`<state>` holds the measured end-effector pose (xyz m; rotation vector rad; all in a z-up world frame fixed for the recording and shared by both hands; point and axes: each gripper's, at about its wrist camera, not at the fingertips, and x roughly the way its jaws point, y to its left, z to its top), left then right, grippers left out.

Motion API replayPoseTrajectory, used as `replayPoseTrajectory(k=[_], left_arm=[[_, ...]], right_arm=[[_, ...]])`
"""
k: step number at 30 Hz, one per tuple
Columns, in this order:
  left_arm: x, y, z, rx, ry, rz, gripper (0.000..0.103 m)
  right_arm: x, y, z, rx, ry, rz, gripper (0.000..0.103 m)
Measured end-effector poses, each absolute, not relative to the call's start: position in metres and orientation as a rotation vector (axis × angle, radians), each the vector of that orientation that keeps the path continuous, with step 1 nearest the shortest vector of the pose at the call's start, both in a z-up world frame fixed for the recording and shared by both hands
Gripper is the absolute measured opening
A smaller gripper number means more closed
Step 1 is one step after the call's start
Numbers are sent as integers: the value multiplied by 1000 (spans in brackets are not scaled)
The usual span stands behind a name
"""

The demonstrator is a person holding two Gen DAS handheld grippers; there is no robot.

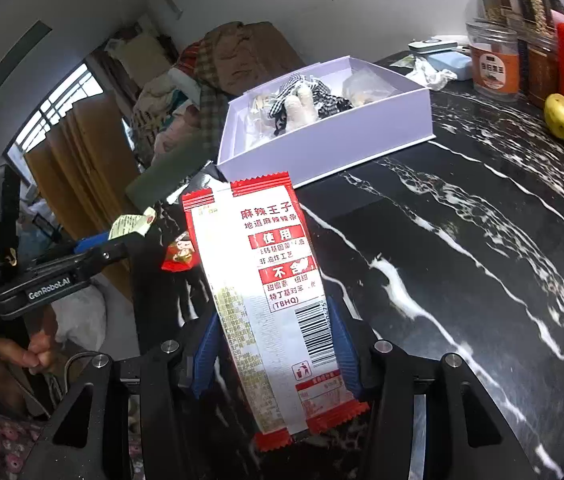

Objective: Organize soft objects
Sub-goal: 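Lift both packets and carry them over the lavender box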

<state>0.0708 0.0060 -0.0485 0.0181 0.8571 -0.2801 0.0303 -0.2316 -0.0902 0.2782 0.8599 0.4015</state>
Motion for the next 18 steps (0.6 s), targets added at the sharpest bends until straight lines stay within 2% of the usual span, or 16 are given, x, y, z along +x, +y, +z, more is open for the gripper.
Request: replayPoseTrajectory(k=[18], left_arm=[[54,-39,1,43,706,-432,49]], right_arm=[[-10,-256,-41,297,737,292,51]])
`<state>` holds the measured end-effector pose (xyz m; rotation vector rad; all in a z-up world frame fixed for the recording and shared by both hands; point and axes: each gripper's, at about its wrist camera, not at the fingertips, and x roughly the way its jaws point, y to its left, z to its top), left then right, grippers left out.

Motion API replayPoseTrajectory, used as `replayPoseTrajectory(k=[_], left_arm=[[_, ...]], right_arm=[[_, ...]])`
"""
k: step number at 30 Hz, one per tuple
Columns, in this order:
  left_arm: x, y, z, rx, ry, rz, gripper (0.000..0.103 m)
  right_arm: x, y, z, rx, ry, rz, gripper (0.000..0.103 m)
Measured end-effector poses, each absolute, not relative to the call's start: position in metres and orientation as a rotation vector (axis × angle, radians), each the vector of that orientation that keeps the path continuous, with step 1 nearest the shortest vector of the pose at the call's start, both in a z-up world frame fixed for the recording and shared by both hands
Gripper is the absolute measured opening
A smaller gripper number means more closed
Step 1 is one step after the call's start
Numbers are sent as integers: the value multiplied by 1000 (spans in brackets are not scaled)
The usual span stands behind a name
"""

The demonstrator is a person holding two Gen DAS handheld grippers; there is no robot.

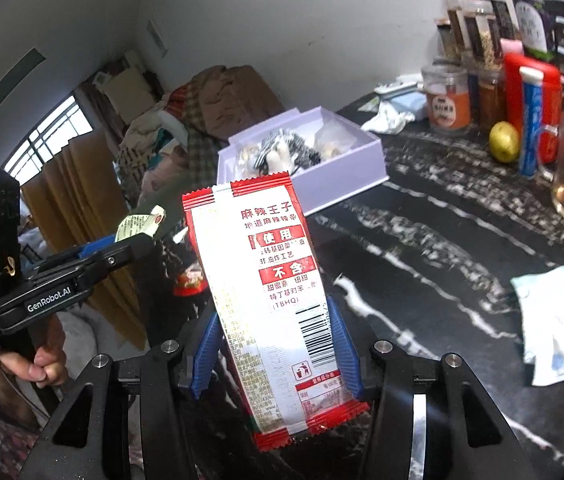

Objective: Organize soft objects
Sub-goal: 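Lift both packets and carry them over the lavender box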

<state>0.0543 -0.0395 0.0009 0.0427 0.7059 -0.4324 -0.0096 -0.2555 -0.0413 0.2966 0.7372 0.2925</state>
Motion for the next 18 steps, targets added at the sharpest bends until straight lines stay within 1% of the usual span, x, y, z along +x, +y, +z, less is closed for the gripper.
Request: replayPoseTrajectory(k=[11,18], left_arm=[[69,-51,43,50,582,-452,49],[85,-56,62,43,529,-473,49]], right_arm=[[3,-263,8,199,643,260,51],[20,-263,31,167,614,270,50]])
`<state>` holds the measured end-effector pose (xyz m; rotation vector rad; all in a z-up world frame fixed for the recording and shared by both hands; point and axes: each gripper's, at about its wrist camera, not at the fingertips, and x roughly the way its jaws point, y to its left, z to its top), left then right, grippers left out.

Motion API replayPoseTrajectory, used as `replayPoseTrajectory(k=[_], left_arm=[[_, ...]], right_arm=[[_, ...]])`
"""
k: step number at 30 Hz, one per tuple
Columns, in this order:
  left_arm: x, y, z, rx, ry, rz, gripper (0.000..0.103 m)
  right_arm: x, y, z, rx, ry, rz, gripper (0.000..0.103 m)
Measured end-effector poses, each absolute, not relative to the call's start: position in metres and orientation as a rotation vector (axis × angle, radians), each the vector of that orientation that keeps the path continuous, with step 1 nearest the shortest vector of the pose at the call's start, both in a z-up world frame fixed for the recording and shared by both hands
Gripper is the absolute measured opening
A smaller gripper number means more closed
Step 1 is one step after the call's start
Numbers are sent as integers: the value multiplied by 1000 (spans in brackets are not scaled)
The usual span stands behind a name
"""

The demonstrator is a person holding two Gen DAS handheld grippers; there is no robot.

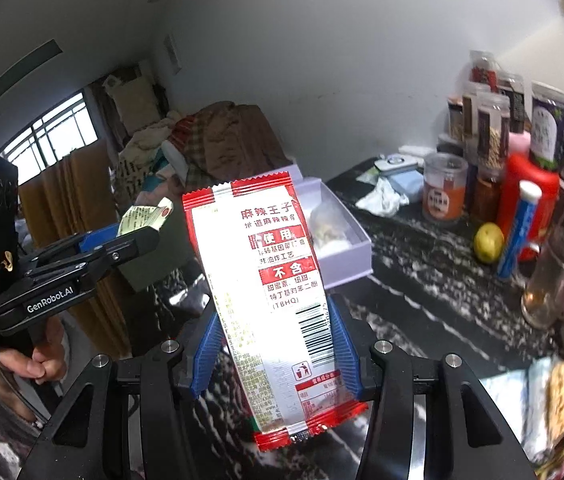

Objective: Organize soft objects
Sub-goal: 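Lift both packets and carry them over the lavender box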

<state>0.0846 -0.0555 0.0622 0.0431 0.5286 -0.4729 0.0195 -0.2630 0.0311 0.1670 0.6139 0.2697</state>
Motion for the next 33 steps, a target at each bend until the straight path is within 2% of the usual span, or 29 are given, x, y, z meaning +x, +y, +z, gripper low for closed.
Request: replayPoseTrajectory(k=[12,33], left_arm=[[127,-61,79,60,483,-474,49],[237,-53,76,60,508,-378,49]], right_arm=[[66,-256,55,136,578,307,51],[189,-247,60,100,572,387,51]])
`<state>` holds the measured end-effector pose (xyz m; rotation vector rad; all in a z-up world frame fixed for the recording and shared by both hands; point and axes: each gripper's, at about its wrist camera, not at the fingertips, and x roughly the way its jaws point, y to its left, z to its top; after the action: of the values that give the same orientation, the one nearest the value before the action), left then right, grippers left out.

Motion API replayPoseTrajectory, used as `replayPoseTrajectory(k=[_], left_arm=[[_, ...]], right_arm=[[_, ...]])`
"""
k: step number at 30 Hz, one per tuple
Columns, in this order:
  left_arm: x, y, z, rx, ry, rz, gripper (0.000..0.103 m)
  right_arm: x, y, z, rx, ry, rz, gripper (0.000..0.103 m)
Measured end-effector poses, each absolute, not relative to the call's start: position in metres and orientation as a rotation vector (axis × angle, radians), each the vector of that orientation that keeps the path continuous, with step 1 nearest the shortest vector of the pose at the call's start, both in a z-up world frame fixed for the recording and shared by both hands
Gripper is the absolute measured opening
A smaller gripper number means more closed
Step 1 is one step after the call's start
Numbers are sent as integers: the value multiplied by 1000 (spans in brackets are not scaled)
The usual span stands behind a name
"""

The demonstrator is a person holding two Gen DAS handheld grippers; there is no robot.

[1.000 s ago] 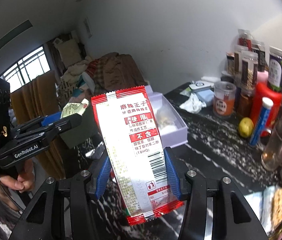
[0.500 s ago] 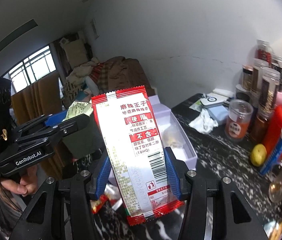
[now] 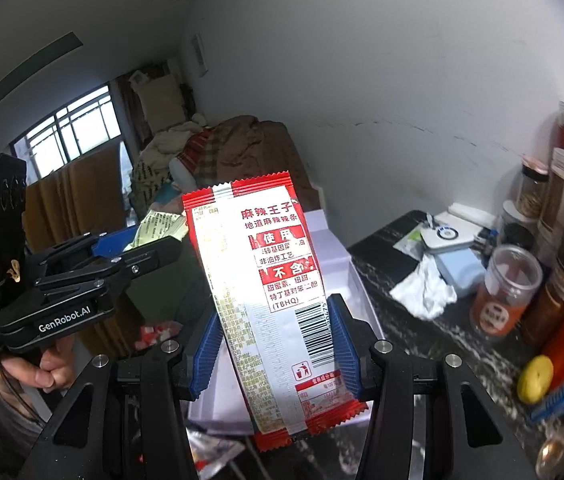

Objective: Organize soft objects
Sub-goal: 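Lift both packets and carry them over the lavender box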

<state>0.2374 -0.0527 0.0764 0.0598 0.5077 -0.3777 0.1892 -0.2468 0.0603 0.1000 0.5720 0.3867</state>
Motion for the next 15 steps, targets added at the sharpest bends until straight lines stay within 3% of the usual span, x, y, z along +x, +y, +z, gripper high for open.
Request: replayPoseTrajectory(k=[15], left_arm=[[310,-65,40,85,609,-336,49]], right_arm=[[270,-241,37,106,627,438,51]])
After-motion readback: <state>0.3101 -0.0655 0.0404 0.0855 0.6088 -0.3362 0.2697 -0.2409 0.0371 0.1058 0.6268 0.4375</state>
